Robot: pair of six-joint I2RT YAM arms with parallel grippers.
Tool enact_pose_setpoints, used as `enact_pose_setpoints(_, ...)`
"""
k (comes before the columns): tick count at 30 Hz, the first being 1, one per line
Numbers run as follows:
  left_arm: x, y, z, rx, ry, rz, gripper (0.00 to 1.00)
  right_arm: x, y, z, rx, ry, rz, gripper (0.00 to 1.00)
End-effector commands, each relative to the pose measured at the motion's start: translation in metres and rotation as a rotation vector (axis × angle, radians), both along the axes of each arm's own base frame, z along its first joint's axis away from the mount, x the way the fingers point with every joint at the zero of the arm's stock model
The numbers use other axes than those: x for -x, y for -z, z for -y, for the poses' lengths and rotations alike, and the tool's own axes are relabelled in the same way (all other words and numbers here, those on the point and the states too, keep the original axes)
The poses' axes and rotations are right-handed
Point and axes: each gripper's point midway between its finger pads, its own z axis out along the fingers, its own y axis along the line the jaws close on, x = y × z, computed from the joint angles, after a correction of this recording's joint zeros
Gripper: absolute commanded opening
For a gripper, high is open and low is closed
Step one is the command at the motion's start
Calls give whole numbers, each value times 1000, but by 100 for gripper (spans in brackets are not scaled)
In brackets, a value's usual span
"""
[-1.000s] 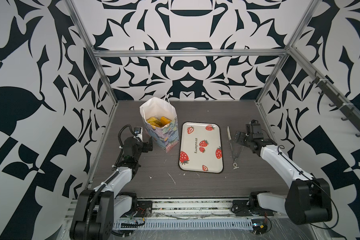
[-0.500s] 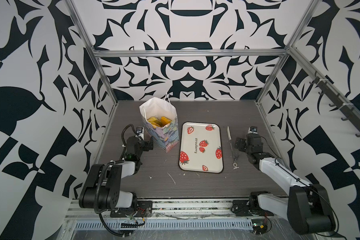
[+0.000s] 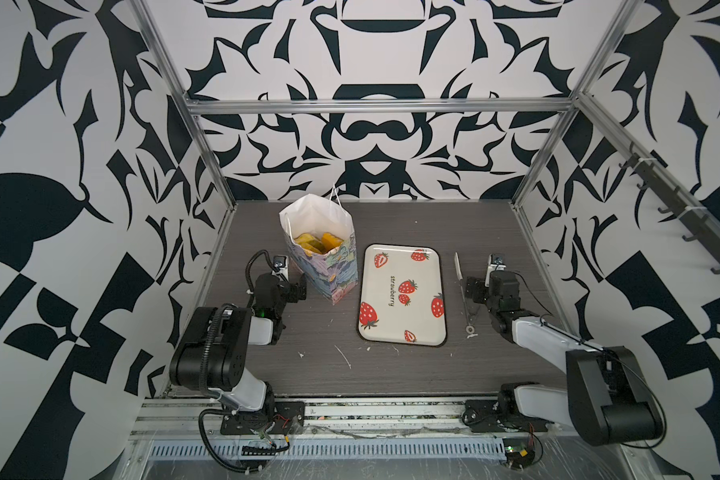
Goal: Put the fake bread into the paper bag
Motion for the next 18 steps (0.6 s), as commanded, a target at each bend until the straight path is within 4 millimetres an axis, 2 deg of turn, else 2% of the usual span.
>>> enact_pose_setpoints(1, -8, -13, 0, 7, -4, 45, 99, -13, -12, -5, -9, -32, 99, 100)
enact_pose_setpoints(12, -9, -14, -1, 7, -5, 48, 99, -21, -22, -9, 14, -70, 194, 100)
enact_pose_setpoints(15, -9, -14, -1, 7, -5, 47, 99, -23, -21, -9, 13, -69, 206, 100)
enact_pose_setpoints(18, -9, -14, 0, 7, -3, 46, 99, -28, -8, -17, -9, -109, 214, 100)
